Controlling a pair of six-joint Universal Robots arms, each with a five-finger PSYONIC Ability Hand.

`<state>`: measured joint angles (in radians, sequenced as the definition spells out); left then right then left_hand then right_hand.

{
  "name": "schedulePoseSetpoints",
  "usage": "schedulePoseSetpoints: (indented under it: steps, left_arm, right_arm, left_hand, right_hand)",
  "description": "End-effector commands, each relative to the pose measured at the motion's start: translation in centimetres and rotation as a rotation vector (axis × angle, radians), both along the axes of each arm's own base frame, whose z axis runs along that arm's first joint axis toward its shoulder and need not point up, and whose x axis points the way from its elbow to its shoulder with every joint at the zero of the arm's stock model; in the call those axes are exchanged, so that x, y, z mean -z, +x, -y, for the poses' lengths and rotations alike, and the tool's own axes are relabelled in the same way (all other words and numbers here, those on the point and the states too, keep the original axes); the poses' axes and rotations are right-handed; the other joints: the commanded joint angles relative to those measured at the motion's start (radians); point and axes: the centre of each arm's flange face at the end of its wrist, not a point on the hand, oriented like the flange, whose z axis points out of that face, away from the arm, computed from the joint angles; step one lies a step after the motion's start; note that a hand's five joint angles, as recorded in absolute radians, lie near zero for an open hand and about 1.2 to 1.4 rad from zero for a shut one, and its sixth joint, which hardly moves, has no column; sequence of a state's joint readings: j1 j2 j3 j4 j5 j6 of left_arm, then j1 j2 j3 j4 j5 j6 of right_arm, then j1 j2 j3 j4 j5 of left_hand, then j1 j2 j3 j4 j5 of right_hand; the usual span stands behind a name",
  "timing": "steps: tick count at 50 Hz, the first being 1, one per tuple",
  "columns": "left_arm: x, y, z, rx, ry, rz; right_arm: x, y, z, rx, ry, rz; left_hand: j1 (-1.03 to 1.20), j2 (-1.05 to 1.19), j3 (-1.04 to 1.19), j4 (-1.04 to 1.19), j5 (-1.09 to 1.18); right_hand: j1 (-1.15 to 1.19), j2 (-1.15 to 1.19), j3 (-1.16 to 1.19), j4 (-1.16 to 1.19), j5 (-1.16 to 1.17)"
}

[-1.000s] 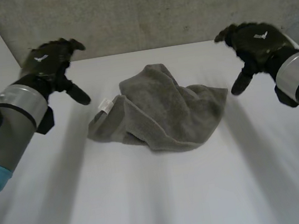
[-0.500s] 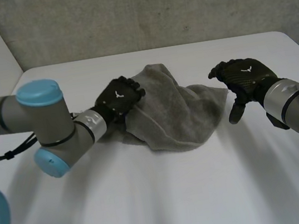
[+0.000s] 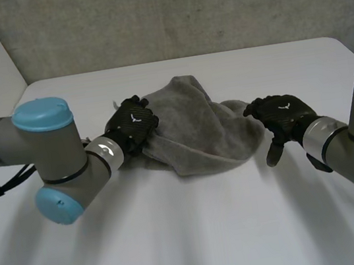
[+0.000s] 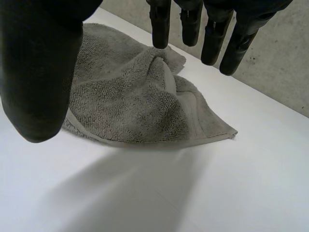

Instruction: Fold the towel.

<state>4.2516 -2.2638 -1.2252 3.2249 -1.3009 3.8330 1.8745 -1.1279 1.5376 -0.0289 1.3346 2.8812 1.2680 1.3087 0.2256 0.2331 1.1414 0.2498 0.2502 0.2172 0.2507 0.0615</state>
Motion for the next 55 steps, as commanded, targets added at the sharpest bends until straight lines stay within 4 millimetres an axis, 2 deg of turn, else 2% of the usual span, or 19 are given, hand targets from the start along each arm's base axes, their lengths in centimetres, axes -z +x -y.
schedulePoseSetpoints:
  steps: [1, 3, 4, 6, 7, 9, 15, 17, 20, 22, 28, 30, 31, 33, 40, 48, 49, 50, 55]
  left_arm:
    - [-2.2, 1.2, -1.7, -0.072, 0.04, -0.055]
    - [-3.5, 2.0, -2.6, -0.119, 0.083, -0.113]
    - [-3.5, 2.0, -2.7, -0.119, 0.084, -0.113]
    - [-4.3, 2.7, -3.8, -0.143, 0.132, -0.148]
    - [-4.4, 2.7, -3.8, -0.143, 0.132, -0.148]
    - [-4.8, 3.1, -4.3, -0.153, 0.147, -0.162]
    - [-5.8, 4.4, -6.0, -0.173, 0.153, -0.17]
    - [-6.0, 4.7, -6.3, -0.176, 0.154, -0.171]
    - [-6.5, 5.5, -6.8, -0.193, 0.144, -0.177]
    - [-7.0, 6.5, -6.7, -0.224, 0.132, -0.183]
    - [-7.4, 8.0, -6.1, -0.27, 0.125, -0.191]
    - [-7.3, 8.8, -6.0, -0.293, 0.128, -0.19]
    - [-7.3, 8.8, -6.0, -0.293, 0.128, -0.19]
    - [-7.5, 9.3, -6.1, -0.306, 0.125, -0.198]
    - [-7.6, 9.6, -6.5, -0.322, 0.15, -0.236]
    - [-8.2, 9.9, -7.2, -0.326, 0.158, -0.273]
    - [-8.2, 9.9, -7.2, -0.326, 0.157, -0.271]
    - [-8.2, 9.9, -7.2, -0.326, 0.157, -0.271]
    - [-8.0, 9.9, -7.4, -0.328, 0.165, -0.269]
  right_arm:
    - [1.3, 1.7, -0.7, -0.042, -0.05, 0.043]
    - [1.8, 2.8, -0.9, -0.059, -0.069, 0.089]
    - [1.8, 2.8, -0.9, -0.059, -0.069, 0.09]
    - [2.5, 4.1, -1.0, -0.085, -0.084, 0.131]
    - [2.5, 4.1, -1.0, -0.085, -0.084, 0.132]
    - [3.5, 5.4, -1.2, -0.115, -0.079, 0.14]
    - [5.3, 6.5, -1.4, -0.14, -0.047, 0.132]
    - [6.1, 6.8, -1.3, -0.148, -0.037, 0.125]
    - [6.4, 6.8, -1.2, -0.146, -0.03, 0.122]
    - [6.9, 6.8, -1.0, -0.136, -0.023, 0.114]
    - [6.3, 5.8, -0.3, -0.104, -0.027, 0.112]
    - [5.6, 4.5, 0.8, -0.07, -0.021, 0.119]
    - [5.6, 4.5, 0.8, -0.069, -0.021, 0.119]
    - [5.5, 4.2, 1.0, -0.066, -0.015, 0.124]
    - [5.9, 4.2, 0.6, -0.077, 0.013, 0.136]
    - [3.8, 4.1, 0.1, -0.085, -0.009, 0.161]
    - [3.6, 4.0, -0.1, -0.083, -0.005, 0.159]
    - [3.5, 3.9, -0.3, -0.077, -0.001, 0.155]
    - [3.5, 3.9, -1.5, -0.082, 0.033, 0.142]
  left_hand:
    - [0.128, 0.088, -0.051, -0.059, 0.08]
    - [0.128, 0.088, -0.051, -0.059, 0.08]
    - [0.128, 0.088, -0.051, -0.059, 0.08]
    - [0.128, 0.088, -0.051, -0.059, 0.08]
    - [0.128, 0.088, -0.051, -0.059, 0.08]
    - [0.128, 0.088, -0.051, -0.059, 0.08]
    - [0.128, 0.088, -0.051, -0.059, 0.08]
    - [0.128, 0.088, -0.051, -0.059, 0.08]
    - [0.128, 0.088, -0.051, -0.059, 0.08]
    - [0.128, 0.088, -0.051, -0.059, 0.08]
    - [0.128, 0.088, -0.051, -0.059, 0.08]
    - [0.128, 0.088, -0.051, -0.059, 0.08]
    - [0.128, 0.088, -0.051, -0.059, 0.08]
    - [0.128, 0.088, -0.051, -0.059, 0.08]
    - [0.128, 0.088, -0.051, -0.059, 0.08]
    - [0.128, 0.088, -0.051, -0.059, 0.08]
    - [0.128, 0.088, -0.051, -0.059, 0.08]
    - [0.128, 0.088, -0.051, -0.059, 0.08]
    - [0.128, 0.088, -0.051, -0.059, 0.08]
  right_hand:
    - [-0.075, -0.076, -0.043, -0.076, -0.062]
    - [-0.075, -0.076, -0.043, -0.076, -0.062]
    - [-0.075, -0.076, -0.043, -0.076, -0.062]
    - [-0.075, -0.076, -0.043, -0.076, -0.062]
    - [-0.075, -0.076, -0.043, -0.076, -0.062]
    - [-0.075, -0.076, -0.043, -0.076, -0.062]
    - [-0.075, -0.076, -0.043, -0.076, -0.062]
    - [0.081, 0.081, -0.043, -0.076, 0.095]
    - [0.155, 0.155, -0.043, -0.076, 0.169]
    - [0.427, 0.426, -0.043, -0.076, 0.44]
    - [0.496, 0.495, -0.043, -0.076, 0.509]
    - [0.808, 0.808, -0.043, -0.076, 0.822]
    - [0.81, 0.81, -0.043, -0.076, 0.824]
    - [1.145, 1.144, -0.043, -0.076, 1.158]
    - [1.147, 1.146, -0.043, -0.076, 1.16]
    - [1.147, 1.146, -0.043, -0.076, 1.16]
    - [0.857, 0.856, -0.043, -0.076, 0.871]
    - [0.465, 0.464, -0.043, -0.076, 0.478]
    - [0.308, 0.308, -0.043, -0.076, 0.322]
